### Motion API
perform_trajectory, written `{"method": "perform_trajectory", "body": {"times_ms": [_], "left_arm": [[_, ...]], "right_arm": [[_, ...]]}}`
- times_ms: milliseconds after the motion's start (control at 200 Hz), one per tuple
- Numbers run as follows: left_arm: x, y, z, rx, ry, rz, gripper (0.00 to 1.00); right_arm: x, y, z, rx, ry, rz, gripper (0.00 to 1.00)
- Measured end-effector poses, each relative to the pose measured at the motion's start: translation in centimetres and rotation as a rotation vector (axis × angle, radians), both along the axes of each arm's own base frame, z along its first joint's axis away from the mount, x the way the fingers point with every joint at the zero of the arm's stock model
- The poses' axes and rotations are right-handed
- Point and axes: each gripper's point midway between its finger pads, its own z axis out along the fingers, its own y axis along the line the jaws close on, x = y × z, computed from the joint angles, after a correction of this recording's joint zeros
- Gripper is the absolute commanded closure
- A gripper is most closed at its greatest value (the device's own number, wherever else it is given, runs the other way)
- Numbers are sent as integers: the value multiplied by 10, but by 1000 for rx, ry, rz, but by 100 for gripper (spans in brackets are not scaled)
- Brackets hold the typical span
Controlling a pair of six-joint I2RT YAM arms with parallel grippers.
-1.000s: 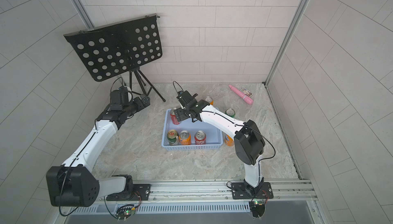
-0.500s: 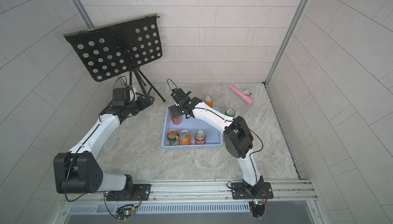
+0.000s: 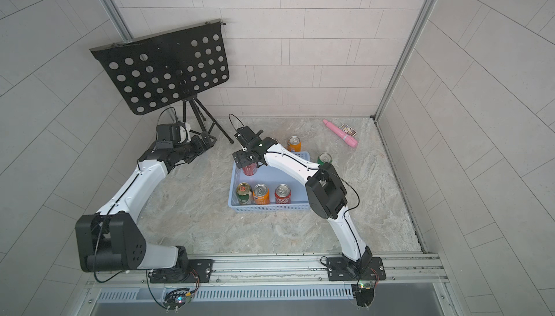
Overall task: Take out the drinks from the basket
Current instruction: Pick up the drink from the basket.
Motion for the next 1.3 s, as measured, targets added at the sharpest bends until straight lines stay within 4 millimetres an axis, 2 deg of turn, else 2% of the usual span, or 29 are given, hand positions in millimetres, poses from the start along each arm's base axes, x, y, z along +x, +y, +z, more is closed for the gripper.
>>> {"method": "perform_trajectory", "body": {"times_ms": [315, 515, 680, 1006, 1301], "left_arm": [[-1, -2, 1, -17, 0, -11, 0], [1, -4, 6, -48, -15, -19, 0], [2, -5, 7, -54, -22, -20, 0], [2, -5, 8, -56, -23, -23, 0], [1, -9, 9, -81, -22, -36, 0]], "right_arm": [[2, 2, -30, -44, 46, -3, 16], [1, 1, -34, -51, 59, -11, 23], [2, 0, -34, -53, 59, -19, 33], [2, -3, -34, -66, 56, -26, 74], [1, -9, -34, -90, 62, -37, 80]]}}
